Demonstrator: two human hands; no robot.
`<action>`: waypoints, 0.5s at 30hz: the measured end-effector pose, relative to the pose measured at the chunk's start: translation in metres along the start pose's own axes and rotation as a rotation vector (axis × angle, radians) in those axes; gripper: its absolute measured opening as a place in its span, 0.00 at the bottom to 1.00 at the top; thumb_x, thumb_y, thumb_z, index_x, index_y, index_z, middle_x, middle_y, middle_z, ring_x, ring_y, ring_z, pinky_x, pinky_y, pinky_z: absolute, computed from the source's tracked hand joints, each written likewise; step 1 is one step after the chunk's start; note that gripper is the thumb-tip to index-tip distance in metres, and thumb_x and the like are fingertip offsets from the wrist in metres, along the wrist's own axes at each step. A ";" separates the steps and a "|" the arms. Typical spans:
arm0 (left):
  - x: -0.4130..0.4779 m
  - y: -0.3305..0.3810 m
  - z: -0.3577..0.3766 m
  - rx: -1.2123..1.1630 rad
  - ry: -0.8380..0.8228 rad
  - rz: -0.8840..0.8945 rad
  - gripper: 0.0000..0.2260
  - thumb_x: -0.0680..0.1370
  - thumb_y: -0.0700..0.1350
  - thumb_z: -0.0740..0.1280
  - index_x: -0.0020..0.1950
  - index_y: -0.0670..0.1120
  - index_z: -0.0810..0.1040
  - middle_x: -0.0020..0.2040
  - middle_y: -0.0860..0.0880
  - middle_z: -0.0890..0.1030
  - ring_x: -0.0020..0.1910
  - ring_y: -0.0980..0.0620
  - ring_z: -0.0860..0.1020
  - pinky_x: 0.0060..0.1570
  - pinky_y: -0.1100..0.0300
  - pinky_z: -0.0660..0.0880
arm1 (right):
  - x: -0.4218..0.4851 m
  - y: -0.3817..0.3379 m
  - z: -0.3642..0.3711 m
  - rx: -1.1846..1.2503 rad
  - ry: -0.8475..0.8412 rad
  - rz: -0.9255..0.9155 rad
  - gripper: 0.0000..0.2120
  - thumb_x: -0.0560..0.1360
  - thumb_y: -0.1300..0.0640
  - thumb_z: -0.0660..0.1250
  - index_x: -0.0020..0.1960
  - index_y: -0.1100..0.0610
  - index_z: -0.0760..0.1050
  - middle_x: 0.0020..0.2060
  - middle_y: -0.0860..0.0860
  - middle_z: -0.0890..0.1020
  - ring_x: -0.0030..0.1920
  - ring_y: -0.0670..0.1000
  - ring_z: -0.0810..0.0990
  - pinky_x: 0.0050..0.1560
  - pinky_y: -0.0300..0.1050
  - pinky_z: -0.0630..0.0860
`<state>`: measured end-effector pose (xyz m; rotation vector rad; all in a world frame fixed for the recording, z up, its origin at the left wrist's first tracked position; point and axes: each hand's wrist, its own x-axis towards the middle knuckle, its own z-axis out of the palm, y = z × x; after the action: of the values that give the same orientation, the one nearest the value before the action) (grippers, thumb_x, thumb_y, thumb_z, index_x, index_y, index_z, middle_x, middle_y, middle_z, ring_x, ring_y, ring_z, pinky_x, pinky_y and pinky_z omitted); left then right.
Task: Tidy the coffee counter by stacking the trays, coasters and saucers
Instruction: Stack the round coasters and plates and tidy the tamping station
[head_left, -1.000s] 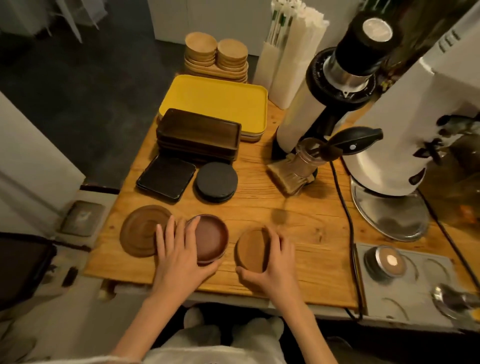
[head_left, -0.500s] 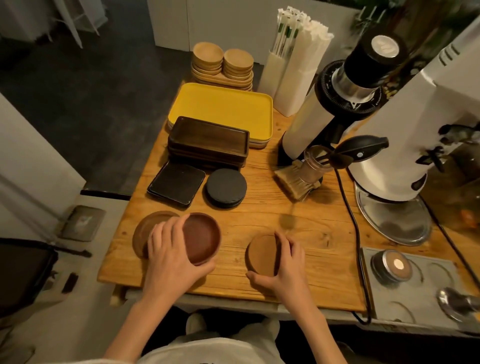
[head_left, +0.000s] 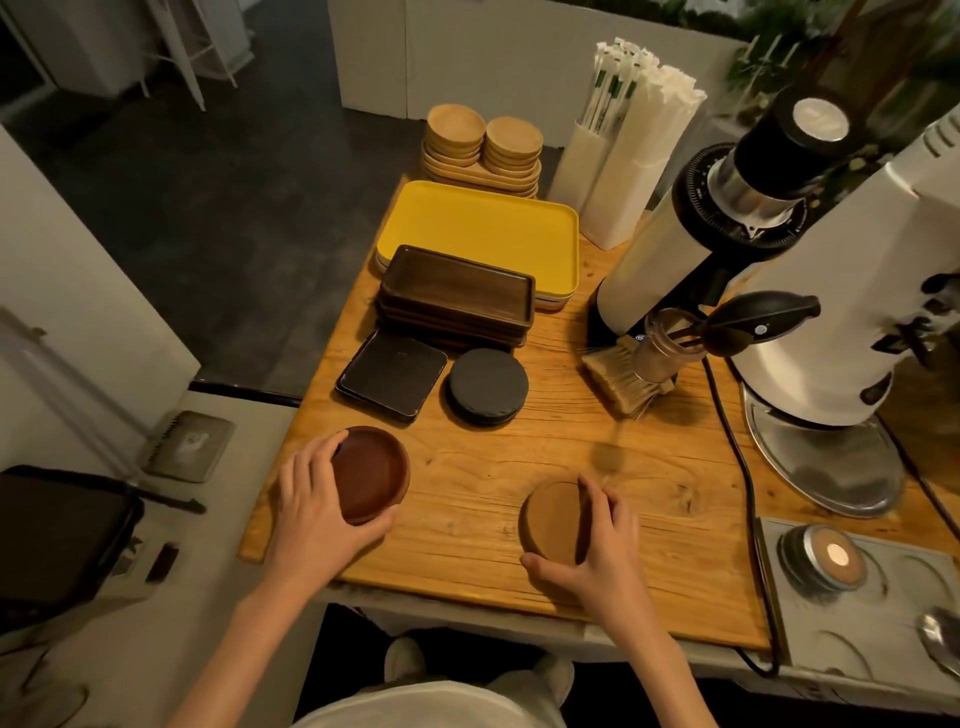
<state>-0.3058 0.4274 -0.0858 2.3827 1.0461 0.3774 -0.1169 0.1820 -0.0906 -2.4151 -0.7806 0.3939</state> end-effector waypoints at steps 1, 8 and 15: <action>0.001 -0.001 0.001 -0.005 0.003 0.006 0.47 0.61 0.69 0.65 0.72 0.43 0.62 0.68 0.40 0.68 0.67 0.39 0.65 0.63 0.41 0.66 | 0.001 -0.003 0.002 -0.003 -0.009 -0.009 0.55 0.58 0.35 0.78 0.77 0.47 0.54 0.68 0.48 0.60 0.66 0.45 0.56 0.65 0.41 0.59; 0.001 -0.008 0.002 -0.024 0.001 0.063 0.50 0.61 0.71 0.65 0.74 0.43 0.61 0.71 0.40 0.67 0.67 0.39 0.66 0.64 0.42 0.66 | 0.016 -0.047 0.030 0.028 -0.053 -0.131 0.54 0.62 0.35 0.77 0.78 0.47 0.51 0.71 0.45 0.55 0.71 0.46 0.53 0.70 0.44 0.59; 0.014 -0.020 -0.005 -0.492 0.062 -0.159 0.34 0.74 0.68 0.54 0.76 0.53 0.57 0.74 0.47 0.66 0.71 0.48 0.65 0.66 0.51 0.63 | 0.026 -0.066 0.046 0.061 -0.051 -0.186 0.53 0.62 0.31 0.74 0.78 0.48 0.53 0.74 0.46 0.56 0.73 0.46 0.56 0.71 0.44 0.60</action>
<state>-0.3110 0.4511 -0.0918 1.8507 1.0224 0.5788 -0.1457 0.2616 -0.0904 -2.2610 -0.9918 0.4002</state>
